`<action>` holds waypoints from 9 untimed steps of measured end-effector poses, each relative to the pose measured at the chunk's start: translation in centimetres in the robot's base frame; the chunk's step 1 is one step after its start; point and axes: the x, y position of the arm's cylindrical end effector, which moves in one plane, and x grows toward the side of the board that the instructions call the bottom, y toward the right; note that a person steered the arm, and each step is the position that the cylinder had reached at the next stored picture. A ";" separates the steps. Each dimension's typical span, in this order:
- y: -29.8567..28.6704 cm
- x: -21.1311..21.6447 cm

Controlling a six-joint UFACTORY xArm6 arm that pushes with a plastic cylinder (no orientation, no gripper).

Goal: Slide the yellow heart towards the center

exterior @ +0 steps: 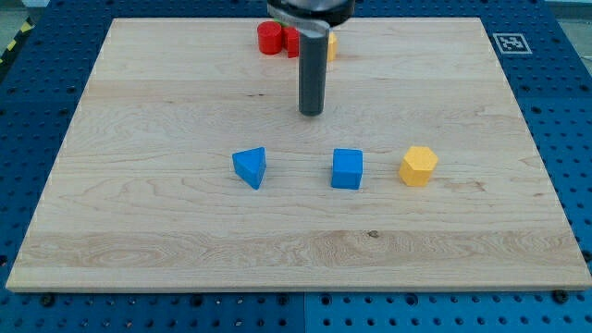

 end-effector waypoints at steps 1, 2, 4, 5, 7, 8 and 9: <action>0.0 -3.6; 2.9 -3.9; 10.6 -6.2; 11.5 -10.2; 6.2 -16.4; 5.3 -15.9; 5.3 -14.0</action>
